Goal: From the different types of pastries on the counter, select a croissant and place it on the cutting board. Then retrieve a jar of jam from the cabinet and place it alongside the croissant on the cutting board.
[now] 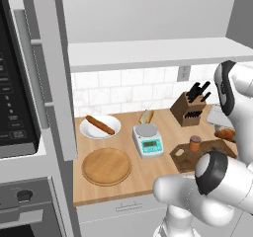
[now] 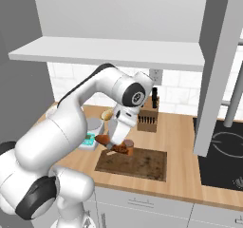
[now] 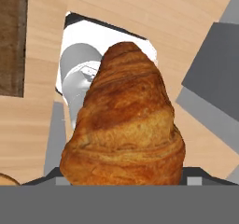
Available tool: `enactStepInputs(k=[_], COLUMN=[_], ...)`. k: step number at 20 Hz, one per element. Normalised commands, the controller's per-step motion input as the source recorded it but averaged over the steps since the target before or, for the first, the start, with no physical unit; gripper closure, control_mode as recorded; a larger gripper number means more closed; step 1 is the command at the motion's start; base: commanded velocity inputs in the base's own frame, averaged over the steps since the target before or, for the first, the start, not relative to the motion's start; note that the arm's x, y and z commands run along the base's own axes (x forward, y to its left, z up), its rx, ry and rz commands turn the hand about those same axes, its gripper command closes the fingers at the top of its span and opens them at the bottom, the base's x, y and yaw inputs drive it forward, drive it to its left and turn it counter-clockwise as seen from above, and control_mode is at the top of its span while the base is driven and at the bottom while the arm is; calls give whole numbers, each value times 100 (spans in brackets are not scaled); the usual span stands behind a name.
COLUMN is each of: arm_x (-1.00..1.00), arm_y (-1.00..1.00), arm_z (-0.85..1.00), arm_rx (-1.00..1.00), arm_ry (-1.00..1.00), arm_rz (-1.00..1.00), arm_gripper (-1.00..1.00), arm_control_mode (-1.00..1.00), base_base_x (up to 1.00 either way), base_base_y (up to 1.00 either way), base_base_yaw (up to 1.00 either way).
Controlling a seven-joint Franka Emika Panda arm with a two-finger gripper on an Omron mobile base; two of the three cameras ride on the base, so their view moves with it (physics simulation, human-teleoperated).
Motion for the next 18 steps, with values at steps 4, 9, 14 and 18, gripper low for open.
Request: enactStepInputs(k=[4,9,14,18], arm_x=[0,0,7,14], arm_y=[-11,-1,-15,-45], arm_z=[-28,-30,-34,-31], arm_rx=[-8,-6,-3,0], arm_ry=[-13,-8,-7,-13], arm_rz=[1,3,14,25], arm_gripper=[100,100,100,100], arm_control_mode=[-100,-100,-100,-100], base_base_x=[0,0,0,0], base_base_y=[0,0,0,0], base_base_yaw=[0,0,0,0])
